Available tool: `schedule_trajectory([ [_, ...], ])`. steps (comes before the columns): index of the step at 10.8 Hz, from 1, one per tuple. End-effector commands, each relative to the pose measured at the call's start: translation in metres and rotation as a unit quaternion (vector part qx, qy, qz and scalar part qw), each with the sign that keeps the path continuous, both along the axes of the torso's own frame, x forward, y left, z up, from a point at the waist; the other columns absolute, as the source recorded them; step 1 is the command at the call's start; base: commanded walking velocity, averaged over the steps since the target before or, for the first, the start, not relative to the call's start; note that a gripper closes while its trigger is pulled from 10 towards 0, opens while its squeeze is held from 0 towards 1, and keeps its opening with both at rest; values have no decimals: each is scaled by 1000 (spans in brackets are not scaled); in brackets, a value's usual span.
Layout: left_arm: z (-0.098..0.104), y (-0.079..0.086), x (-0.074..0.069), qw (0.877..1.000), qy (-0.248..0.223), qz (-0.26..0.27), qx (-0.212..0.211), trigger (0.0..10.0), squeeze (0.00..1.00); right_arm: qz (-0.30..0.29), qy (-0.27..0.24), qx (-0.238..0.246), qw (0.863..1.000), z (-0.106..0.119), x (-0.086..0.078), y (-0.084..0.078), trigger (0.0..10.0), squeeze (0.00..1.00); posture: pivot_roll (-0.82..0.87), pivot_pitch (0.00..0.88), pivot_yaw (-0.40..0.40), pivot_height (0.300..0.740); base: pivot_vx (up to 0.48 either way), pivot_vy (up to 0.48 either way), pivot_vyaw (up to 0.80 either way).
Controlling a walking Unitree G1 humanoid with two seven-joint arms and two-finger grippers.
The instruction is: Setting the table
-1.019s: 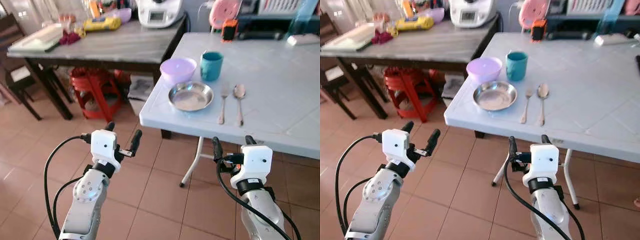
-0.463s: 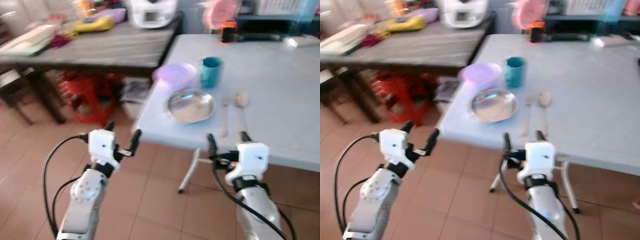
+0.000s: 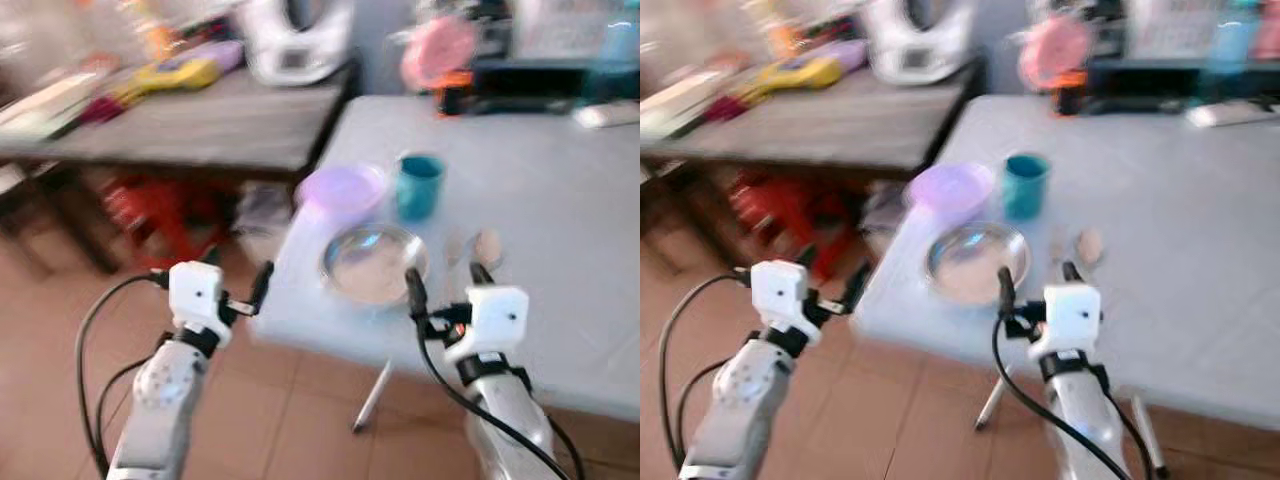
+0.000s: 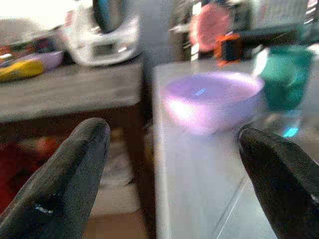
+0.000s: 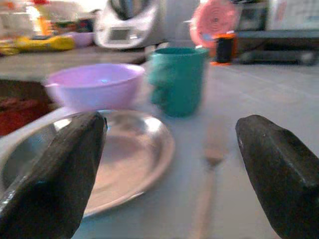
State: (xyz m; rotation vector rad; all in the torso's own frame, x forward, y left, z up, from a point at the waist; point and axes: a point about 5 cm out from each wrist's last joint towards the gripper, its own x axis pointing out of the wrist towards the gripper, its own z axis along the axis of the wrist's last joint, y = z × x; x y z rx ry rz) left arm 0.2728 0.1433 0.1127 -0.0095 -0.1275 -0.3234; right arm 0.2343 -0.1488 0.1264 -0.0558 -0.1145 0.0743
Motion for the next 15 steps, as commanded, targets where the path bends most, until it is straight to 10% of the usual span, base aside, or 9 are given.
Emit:
schedule_trajectory([
  [1,2,-3,0,1000,-4,-5,3,10000,0,-2,-3,0,1000,2,0,-2,10000,0,-113,56,129,740,0,0,438],
  [8,-5,3,-12,999,12,-41,13,10000,0,10,2,8,1000,0,-4,2,10000,0,-109,72,126,740,0,0,0],
  [15,-9,-3,-26,987,19,-158,25,10000,0,-30,76,134,988,7,6,-6,10000,0,-116,74,128,740,0,0,0],
])
